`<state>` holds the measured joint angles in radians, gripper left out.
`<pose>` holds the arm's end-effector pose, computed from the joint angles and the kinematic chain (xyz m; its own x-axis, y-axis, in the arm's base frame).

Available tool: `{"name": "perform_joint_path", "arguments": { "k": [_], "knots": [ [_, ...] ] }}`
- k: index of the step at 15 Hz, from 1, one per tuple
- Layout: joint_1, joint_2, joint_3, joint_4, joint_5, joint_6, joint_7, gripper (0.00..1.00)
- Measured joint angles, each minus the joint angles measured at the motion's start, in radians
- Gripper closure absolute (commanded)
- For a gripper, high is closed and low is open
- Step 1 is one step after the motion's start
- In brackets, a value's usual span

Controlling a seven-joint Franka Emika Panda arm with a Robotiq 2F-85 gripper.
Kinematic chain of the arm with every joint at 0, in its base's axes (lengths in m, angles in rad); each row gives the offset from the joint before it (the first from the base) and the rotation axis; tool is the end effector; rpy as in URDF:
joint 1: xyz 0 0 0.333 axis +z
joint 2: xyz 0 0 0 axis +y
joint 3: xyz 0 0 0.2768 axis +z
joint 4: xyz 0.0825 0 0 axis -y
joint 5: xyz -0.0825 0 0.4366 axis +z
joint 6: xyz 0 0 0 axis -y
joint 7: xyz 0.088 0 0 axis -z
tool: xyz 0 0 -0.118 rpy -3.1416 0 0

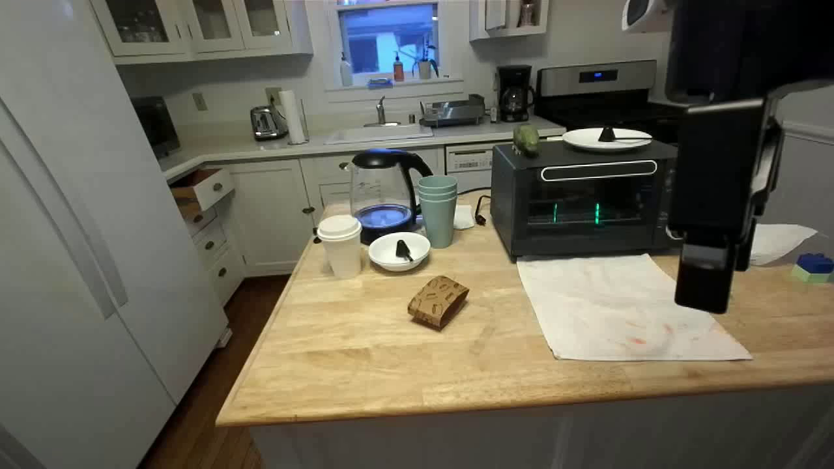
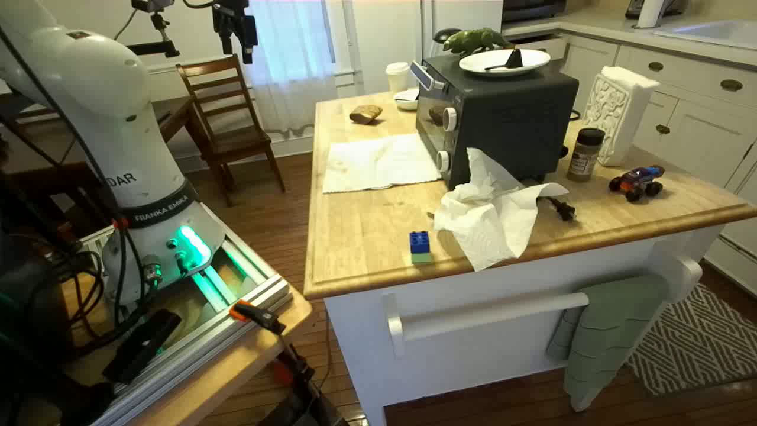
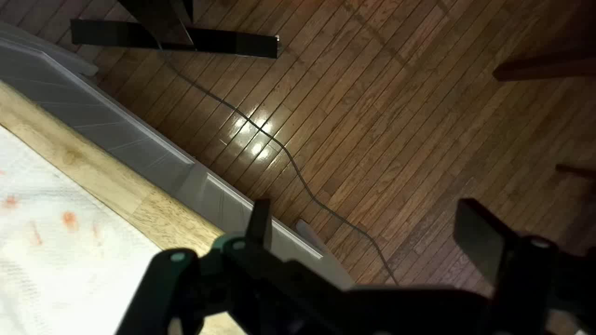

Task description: Take the black thing off of the black plate and put it on the white bowl

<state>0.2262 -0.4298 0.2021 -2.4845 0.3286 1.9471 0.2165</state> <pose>0.4123 0.2092 0.3600 0.9845 0.0641 -0.1631 0.0354 -0.9842 -0.1733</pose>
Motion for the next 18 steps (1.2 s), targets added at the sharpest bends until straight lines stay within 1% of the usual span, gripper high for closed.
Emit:
{"name": "perform_joint_path", "arguments": {
  "k": [8, 9, 11, 14, 16, 18],
  "knots": [
    [0.0, 0.0, 0.0, 0.0, 0.0, 0.0, 0.0, 0.0],
    [-0.004, 0.0, 0.0, 0.001, -0.012, 0.0, 0.0, 0.0],
    [-0.036, 0.0, -0.007, 0.012, -0.08, -0.014, 0.0, 0.0],
    [-0.105, 0.0, -0.054, 0.065, -0.192, -0.104, -0.038, 0.0],
    [-0.147, 0.002, -0.102, 0.111, -0.251, -0.169, -0.102, 0.0],
    [-0.181, 0.008, -0.154, 0.154, -0.284, -0.201, -0.181, 0.0]
  ]
}}
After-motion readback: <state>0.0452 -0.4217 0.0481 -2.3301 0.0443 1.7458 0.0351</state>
